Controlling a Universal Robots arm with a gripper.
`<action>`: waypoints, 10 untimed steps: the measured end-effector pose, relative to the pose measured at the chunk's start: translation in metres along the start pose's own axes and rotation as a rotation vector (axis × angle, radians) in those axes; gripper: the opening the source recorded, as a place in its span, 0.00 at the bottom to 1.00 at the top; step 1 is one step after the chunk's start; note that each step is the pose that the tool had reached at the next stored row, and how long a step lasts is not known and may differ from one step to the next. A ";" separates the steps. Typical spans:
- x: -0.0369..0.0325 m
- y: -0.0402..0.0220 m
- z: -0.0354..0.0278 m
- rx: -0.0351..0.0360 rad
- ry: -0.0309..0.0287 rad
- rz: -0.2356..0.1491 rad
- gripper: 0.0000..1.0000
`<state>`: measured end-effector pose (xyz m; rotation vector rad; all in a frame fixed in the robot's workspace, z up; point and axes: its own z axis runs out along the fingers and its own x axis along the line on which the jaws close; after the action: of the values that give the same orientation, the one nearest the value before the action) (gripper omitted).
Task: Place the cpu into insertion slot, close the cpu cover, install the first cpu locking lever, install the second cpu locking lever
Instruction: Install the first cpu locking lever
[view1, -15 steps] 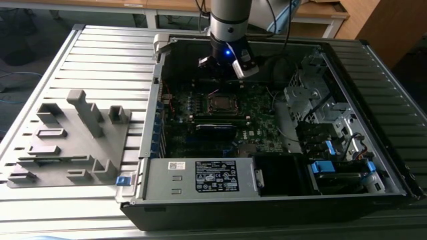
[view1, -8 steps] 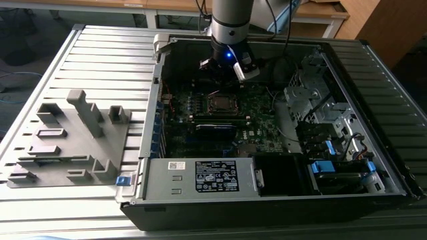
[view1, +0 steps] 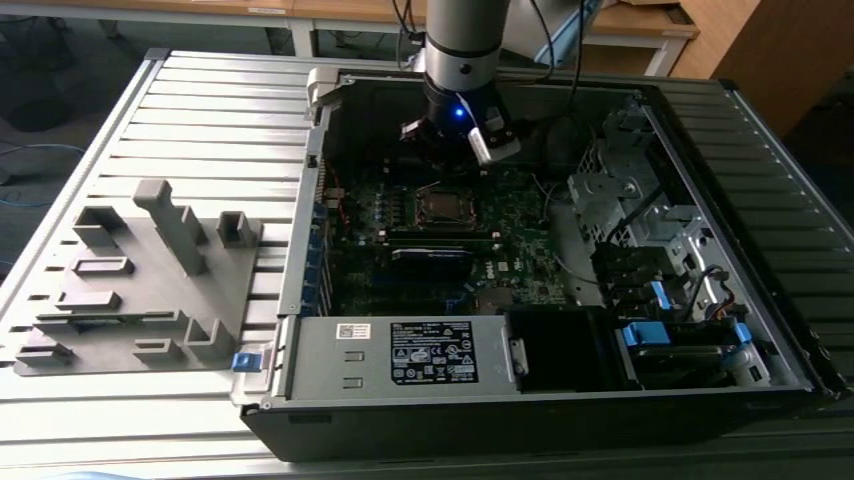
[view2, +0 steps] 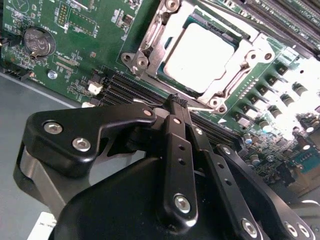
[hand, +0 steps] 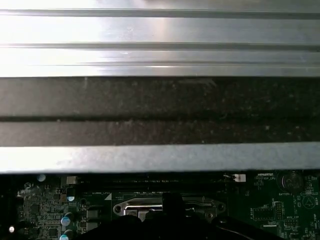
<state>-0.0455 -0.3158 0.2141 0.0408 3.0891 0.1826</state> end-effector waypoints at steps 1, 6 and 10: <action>-0.0005 0.0003 0.0002 0.0000 -0.0001 0.000 0.11; -0.0038 0.0020 0.0012 0.0000 -0.0002 0.001 0.11; -0.0059 0.0038 0.0020 0.0001 -0.0003 0.002 0.11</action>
<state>-0.0395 -0.3120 0.2128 0.0444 3.0889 0.1825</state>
